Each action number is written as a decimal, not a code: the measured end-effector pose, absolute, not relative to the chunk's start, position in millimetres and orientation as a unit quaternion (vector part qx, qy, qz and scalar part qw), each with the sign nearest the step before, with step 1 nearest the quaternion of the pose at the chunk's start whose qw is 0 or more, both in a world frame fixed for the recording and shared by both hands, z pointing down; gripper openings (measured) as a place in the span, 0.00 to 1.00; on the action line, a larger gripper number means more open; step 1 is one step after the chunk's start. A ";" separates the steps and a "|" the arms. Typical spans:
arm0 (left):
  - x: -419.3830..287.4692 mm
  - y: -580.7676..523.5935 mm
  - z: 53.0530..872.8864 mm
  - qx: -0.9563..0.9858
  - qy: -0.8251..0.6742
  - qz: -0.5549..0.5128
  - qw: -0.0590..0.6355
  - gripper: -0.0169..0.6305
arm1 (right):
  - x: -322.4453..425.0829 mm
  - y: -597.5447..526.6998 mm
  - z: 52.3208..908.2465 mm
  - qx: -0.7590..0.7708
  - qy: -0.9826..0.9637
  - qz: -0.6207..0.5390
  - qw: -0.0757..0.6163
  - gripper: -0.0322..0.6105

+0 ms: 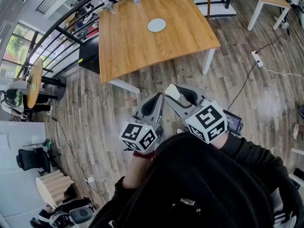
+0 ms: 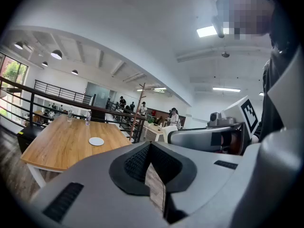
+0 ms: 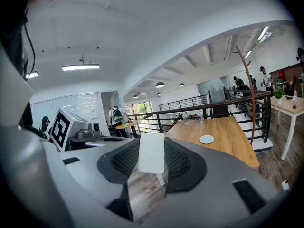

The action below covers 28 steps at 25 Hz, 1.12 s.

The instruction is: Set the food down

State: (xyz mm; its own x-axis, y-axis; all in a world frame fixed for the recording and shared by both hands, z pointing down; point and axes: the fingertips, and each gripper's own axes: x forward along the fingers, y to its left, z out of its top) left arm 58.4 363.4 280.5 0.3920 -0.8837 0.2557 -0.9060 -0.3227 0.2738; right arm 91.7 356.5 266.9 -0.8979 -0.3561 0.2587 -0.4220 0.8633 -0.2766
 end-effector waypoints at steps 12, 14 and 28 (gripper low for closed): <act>74.2 348.8 278.3 0.813 -0.552 0.021 0.185 0.03 | 104.8 335.8 267.5 0.198 -0.963 0.162 0.090 0.32; 79.2 346.7 279.1 0.814 -0.549 0.022 0.187 0.03 | 107.4 333.5 266.0 0.196 -0.962 0.169 0.081 0.32; 120.9 314.2 293.3 0.817 -0.539 0.048 0.198 0.03 | 159.2 300.4 282.9 0.225 -0.954 0.186 0.074 0.32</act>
State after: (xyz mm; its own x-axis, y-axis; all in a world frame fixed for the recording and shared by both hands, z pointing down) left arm 120.9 314.2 293.3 0.4141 -0.8619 0.2927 -0.9002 -0.3403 0.2717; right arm 159.2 300.4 282.9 -0.8875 -0.4018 0.2256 -0.4571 0.8294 -0.3211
